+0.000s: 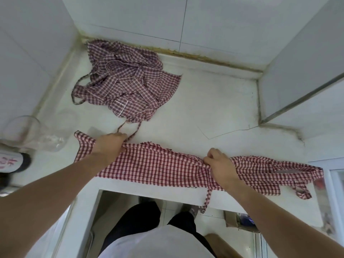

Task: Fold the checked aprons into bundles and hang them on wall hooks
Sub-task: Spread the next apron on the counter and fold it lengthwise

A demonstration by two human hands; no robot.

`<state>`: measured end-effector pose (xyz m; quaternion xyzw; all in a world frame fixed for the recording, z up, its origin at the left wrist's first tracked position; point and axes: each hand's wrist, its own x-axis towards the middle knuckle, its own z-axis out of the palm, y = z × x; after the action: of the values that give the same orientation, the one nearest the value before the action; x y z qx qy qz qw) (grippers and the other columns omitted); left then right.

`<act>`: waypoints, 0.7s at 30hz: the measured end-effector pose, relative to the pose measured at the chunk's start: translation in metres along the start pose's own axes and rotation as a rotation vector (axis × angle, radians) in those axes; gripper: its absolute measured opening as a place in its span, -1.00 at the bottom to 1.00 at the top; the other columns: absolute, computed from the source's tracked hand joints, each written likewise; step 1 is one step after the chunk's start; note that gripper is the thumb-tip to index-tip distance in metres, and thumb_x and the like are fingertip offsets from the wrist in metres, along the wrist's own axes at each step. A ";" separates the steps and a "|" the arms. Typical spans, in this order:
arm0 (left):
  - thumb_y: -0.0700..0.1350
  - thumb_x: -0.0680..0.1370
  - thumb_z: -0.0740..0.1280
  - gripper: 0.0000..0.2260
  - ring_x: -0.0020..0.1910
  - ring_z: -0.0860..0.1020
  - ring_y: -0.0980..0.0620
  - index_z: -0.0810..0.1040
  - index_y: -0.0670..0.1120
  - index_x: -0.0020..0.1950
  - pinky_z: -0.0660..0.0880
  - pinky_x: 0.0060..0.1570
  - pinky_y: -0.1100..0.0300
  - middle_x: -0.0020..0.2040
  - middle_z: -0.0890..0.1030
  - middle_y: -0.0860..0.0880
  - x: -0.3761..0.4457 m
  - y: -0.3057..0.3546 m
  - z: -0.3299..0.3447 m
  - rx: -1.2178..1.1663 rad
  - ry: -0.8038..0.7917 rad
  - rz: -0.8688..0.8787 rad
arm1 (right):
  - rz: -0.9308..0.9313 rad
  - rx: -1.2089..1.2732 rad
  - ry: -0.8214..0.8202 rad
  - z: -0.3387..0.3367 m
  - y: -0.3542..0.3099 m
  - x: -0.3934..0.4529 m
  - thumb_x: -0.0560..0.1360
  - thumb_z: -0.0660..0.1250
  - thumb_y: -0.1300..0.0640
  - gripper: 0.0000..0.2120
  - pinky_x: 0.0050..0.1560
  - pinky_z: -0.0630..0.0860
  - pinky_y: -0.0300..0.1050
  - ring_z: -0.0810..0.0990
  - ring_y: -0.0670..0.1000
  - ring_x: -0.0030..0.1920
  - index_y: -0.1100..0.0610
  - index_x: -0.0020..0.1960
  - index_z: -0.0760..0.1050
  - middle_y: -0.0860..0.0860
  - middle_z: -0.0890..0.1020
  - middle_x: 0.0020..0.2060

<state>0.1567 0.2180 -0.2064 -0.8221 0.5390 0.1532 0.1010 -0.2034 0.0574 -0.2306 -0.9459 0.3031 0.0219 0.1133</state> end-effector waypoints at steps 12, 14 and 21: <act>-0.23 0.49 0.40 -0.69 0.21 0.54 -0.26 0.53 -0.18 0.24 0.40 0.32 -0.22 0.18 0.60 -0.22 -0.061 0.005 0.044 -0.124 0.166 -0.124 | -0.081 -0.081 0.194 0.012 0.017 -0.016 -0.08 0.44 0.55 -0.56 -0.26 0.34 -0.07 0.43 0.07 -0.35 0.15 -0.35 0.47 0.02 0.46 -0.38; -0.19 0.52 0.36 -0.63 0.34 0.42 -0.26 0.45 -0.18 0.32 0.28 0.41 -0.22 0.30 0.51 -0.22 -0.068 0.003 0.051 -0.210 0.110 -0.279 | -0.126 -0.080 0.218 0.011 0.020 -0.018 -0.08 0.43 0.54 -0.57 -0.20 0.28 -0.08 0.40 0.06 -0.28 0.15 -0.35 0.47 0.03 0.47 -0.35; -0.10 0.45 0.41 -0.51 0.38 0.29 -0.29 0.37 -0.17 0.33 0.27 0.43 -0.21 0.35 0.37 -0.25 -0.078 -0.001 0.056 -0.361 0.094 -0.456 | -0.238 0.049 0.381 -0.007 0.023 -0.027 0.11 0.18 0.48 -0.68 -0.18 0.25 -0.06 0.35 0.05 -0.18 0.16 -0.28 0.48 0.03 0.45 -0.20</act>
<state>0.1211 0.3034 -0.2303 -0.9328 0.3086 0.1817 -0.0399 -0.2389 0.0526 -0.2257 -0.9591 0.2055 -0.1779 0.0790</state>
